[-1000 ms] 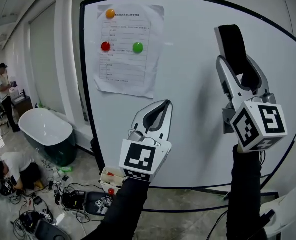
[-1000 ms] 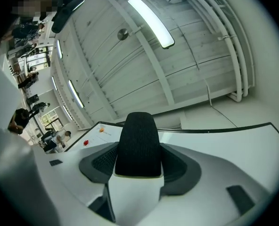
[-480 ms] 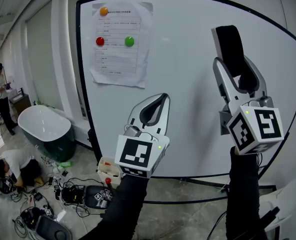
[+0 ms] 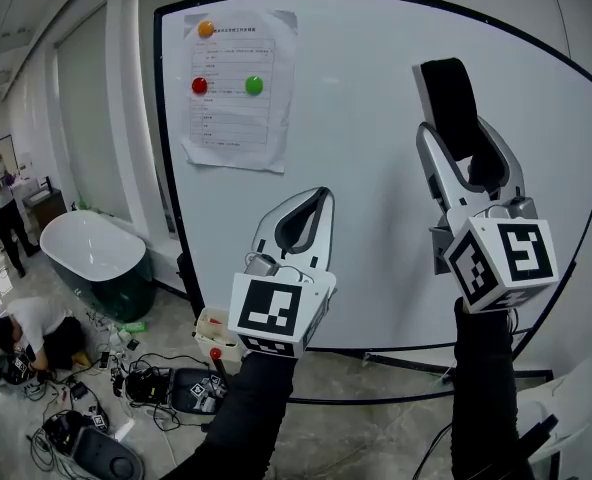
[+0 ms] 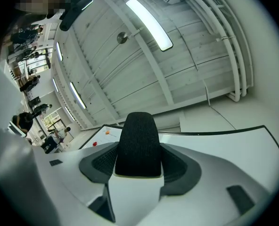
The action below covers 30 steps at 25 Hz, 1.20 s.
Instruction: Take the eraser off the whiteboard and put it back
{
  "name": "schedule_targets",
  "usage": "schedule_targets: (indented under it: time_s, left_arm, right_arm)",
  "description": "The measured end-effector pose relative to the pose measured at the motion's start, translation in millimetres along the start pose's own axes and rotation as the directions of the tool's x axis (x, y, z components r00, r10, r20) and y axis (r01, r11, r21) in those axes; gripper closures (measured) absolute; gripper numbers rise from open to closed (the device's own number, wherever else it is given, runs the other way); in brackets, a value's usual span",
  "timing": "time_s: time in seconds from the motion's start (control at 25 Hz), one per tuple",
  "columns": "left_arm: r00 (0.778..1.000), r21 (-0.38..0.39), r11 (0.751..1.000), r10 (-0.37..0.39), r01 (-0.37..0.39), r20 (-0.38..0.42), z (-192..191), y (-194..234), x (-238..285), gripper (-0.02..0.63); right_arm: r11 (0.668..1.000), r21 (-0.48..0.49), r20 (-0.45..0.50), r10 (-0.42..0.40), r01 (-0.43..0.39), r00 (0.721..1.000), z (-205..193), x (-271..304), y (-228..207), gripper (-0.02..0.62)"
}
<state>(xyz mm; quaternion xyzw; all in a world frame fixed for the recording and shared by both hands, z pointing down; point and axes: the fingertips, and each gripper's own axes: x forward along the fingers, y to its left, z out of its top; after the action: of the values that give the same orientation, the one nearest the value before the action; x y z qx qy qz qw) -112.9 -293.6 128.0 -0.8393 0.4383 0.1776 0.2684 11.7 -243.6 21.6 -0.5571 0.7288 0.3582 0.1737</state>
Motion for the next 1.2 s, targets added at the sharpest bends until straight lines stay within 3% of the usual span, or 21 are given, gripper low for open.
schedule_targets:
  time_s: [0.16, 1.2]
  left_arm:
    - [1.000, -0.002, 1.000, 0.000, 0.000, 0.023, 7.5, -0.9, -3.1, 0.600]
    - [1.000, 0.003, 1.000, -0.007, 0.007, 0.025, -14.5, 22.4, 9.6, 0.600]
  right_arm:
    - [0.999, 0.036, -0.011, 0.002, -0.001, 1.000, -4.2, -0.9, -3.8, 0.324]
    - [0.999, 0.005, -0.031, -0.043, 0.044, 0.999, -29.8, 20.0, -11.1, 0.324]
